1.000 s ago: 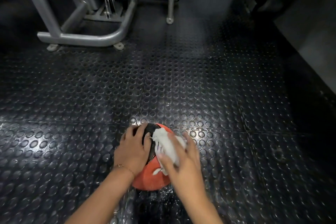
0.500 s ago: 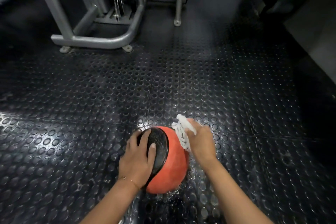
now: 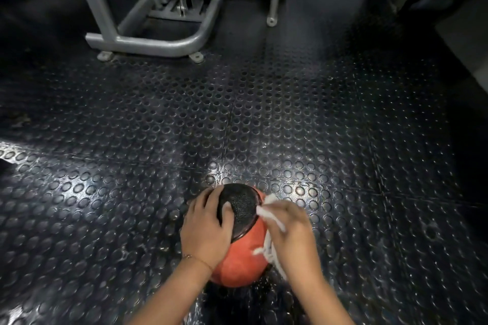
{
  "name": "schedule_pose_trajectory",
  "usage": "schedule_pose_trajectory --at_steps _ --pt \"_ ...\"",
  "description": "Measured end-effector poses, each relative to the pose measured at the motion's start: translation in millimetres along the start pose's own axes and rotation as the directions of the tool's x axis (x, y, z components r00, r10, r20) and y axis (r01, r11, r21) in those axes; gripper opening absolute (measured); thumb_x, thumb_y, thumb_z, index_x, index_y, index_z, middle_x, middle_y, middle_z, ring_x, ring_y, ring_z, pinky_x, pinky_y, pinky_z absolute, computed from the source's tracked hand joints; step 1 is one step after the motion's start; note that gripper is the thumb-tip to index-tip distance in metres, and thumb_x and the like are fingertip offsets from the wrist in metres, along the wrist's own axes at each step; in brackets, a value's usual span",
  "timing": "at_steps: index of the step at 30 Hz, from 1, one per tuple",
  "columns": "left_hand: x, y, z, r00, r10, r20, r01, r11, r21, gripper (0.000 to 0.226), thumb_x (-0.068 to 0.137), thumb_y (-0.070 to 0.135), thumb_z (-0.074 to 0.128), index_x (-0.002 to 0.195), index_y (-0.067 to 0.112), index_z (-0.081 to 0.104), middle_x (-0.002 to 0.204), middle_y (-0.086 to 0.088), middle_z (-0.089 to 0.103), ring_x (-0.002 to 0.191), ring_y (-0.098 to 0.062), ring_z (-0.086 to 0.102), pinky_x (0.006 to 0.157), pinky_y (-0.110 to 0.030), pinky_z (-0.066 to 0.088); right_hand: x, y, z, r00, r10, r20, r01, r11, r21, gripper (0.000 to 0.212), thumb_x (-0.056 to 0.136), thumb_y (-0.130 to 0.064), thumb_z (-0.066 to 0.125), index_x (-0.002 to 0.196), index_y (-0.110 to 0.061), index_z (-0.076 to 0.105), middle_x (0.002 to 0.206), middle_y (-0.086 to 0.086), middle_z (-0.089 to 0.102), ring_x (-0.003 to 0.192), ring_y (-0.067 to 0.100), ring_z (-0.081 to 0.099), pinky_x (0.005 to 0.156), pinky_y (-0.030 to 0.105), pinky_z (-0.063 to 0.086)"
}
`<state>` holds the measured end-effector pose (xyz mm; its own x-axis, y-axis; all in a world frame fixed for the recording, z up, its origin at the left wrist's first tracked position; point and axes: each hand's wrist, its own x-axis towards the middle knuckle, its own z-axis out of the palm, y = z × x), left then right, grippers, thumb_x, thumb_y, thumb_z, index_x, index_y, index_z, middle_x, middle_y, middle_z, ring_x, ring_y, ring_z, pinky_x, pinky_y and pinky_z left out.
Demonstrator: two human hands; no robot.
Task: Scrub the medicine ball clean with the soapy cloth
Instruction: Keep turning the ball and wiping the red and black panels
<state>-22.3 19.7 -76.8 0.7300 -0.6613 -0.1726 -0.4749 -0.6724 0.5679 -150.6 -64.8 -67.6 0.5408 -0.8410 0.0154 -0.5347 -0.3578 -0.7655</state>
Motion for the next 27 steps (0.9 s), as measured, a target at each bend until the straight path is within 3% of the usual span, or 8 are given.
schedule_pose_trajectory --at_steps 4,7,10,13,16,22,25,27 --pt "-13 -6 -2 0.992 0.126 0.005 -0.126 0.991 0.044 0.071 0.08 0.056 0.014 0.137 0.027 0.046 0.141 0.007 0.042 0.13 -0.018 0.039 0.103 -0.041 0.04 44 -3 -8 0.976 0.088 0.197 -0.08 0.996 -0.048 0.024 0.091 -0.018 0.054 0.112 -0.018 0.065 0.11 0.0 0.064 0.088 0.006 0.052 0.072 0.011 0.037" --pt "-11 -13 -6 0.99 0.139 0.014 -0.139 0.989 0.041 0.072 0.08 0.056 0.01 0.138 0.03 0.043 0.142 0.009 0.04 0.129 -0.014 0.039 0.102 -0.036 0.041 23 -8 -10 0.975 -0.001 0.223 0.011 0.999 -0.045 0.026 0.091 -0.017 0.051 0.112 -0.024 0.064 0.113 -0.01 0.059 0.106 0.007 0.046 0.09 0.019 0.038" --pt "-11 -19 -10 0.984 0.175 0.018 -0.176 0.984 0.025 0.069 0.082 0.055 0.012 0.138 0.03 0.043 0.142 0.009 0.041 0.128 -0.013 0.041 0.101 -0.033 0.041 -6 -10 -17 0.973 -0.122 0.196 0.133 0.99 -0.045 0.03 0.087 -0.011 0.055 0.109 -0.026 0.066 0.107 -0.023 0.05 0.106 0.0 0.034 0.086 -0.001 0.022" --pt "-17 -22 -10 0.972 0.233 0.015 -0.234 0.972 0.03 0.06 0.087 0.049 0.022 0.134 0.025 0.05 0.137 0.004 0.047 0.124 -0.018 0.047 0.097 -0.037 0.044 7 -12 -14 0.977 -0.105 0.187 0.121 0.99 -0.073 0.028 0.088 -0.01 0.056 0.109 -0.023 0.067 0.108 -0.016 0.056 0.106 0.005 0.038 0.088 0.006 0.027" --pt "-17 -19 -8 0.959 0.285 0.003 -0.284 0.956 0.072 0.053 0.089 0.044 0.028 0.129 0.021 0.055 0.131 0.002 0.053 0.118 -0.02 0.052 0.094 -0.041 0.049 27 -14 -9 0.98 0.019 0.199 0.013 0.987 -0.159 0.028 0.092 -0.014 0.05 0.115 -0.021 0.063 0.118 -0.006 0.058 0.117 0.017 0.04 0.102 0.029 0.031" --pt "-1 -14 -17 0.937 0.33 0.117 -0.344 0.93 0.131 0.052 0.089 0.046 0.024 0.13 0.029 0.052 0.132 0.005 0.052 0.117 -0.021 0.053 0.083 -0.039 0.053 -11 -12 -20 0.977 -0.103 0.187 0.139 0.972 -0.189 0.031 0.088 -0.015 0.057 0.117 -0.023 0.062 0.115 -0.01 0.055 0.111 0.011 0.037 0.101 0.026 0.032" --pt "4 -10 -22 0.974 0.219 0.058 -0.226 0.953 0.201 0.046 0.09 0.04 0.03 0.127 0.023 0.051 0.123 -0.004 0.053 0.104 -0.029 0.06 0.072 -0.041 0.056 -17 -5 -20 0.975 -0.168 0.144 0.191 0.968 -0.163 0.027 0.075 -0.008 0.068 0.099 -0.02 0.072 0.095 -0.014 0.06 0.093 0.014 0.049 0.081 0.026 0.045" --pt "1 -5 -20 0.995 0.074 -0.066 -0.059 0.977 0.206 0.053 0.096 0.044 0.019 0.14 0.021 0.039 0.137 -0.007 0.042 0.121 -0.029 0.049 0.093 -0.042 0.048 -14 -11 -21 0.986 -0.146 0.079 0.154 0.983 -0.105 0.025 0.079 -0.008 0.066 0.099 -0.023 0.071 0.095 -0.028 0.051 0.098 0.007 0.047 0.083 0.013 0.034"
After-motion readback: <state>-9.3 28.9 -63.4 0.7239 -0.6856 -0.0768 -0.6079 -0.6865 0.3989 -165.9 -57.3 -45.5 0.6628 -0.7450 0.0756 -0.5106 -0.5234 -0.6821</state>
